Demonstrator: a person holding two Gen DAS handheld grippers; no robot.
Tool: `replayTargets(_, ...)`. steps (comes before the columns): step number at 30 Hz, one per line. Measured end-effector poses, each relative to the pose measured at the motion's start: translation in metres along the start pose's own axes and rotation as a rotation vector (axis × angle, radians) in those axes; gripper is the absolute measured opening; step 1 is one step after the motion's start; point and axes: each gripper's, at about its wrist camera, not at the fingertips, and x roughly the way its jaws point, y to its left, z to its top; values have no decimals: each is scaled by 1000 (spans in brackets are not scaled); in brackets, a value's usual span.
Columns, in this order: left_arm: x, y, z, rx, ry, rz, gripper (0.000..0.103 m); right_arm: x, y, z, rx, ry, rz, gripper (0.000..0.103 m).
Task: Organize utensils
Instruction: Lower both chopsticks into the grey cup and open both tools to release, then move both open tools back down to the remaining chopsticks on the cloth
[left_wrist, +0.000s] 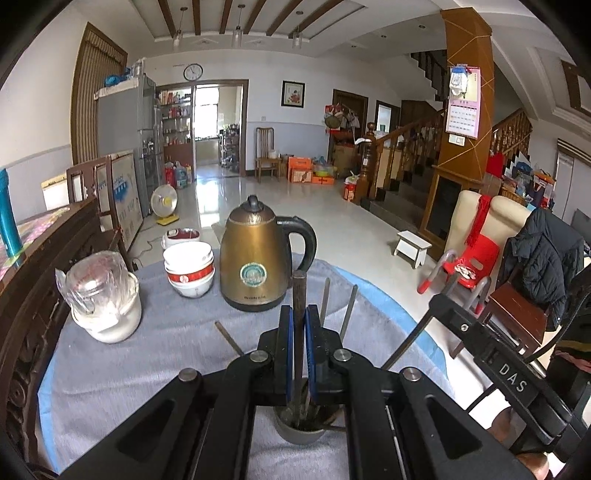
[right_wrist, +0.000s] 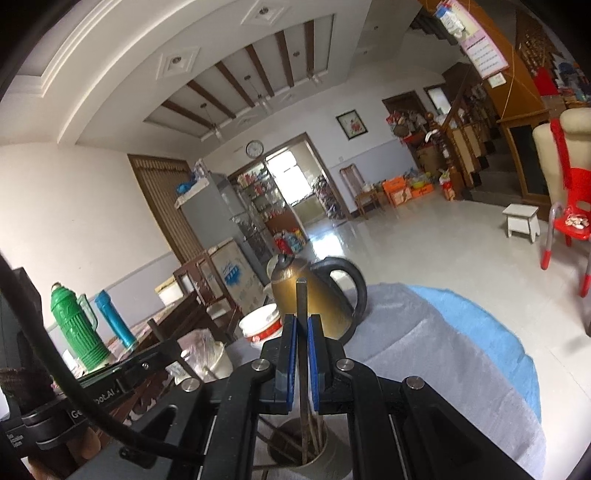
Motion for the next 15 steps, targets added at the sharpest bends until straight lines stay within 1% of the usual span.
replayTargets(5,-2,11,-9,-21,18,8,7,6,-2,-7,26,49,24,10)
replayTargets(7,-5,16,-11,-29,25,6,11,6,-5,-7,60,75,46,11)
replayTargets(8,-7,18,-12,-35,27,7,17,7,-7,-8,73,85,55,11)
replayTargets(9,-11,21,-15,-39,28,13,27,7,-10,-10,90,96,65,11)
replayTargets(10,-13,24,-17,-42,28,19,33,7,-13,-10,116,108,83,12)
replayTargets(11,-17,27,-20,-48,28,27,42,6,-15,-10,134,107,95,13)
replayTargets(12,-19,29,-23,-52,26,29,45,2,-17,-10,160,106,116,14)
replayTargets(13,-23,32,-26,-56,23,35,45,-2,-22,-11,187,98,132,16)
replayTargets(14,-26,35,-30,-59,25,44,47,-4,-24,-12,203,88,139,22)
replayTargets(15,-28,38,-33,-62,29,49,52,-8,-27,-12,217,78,143,28)
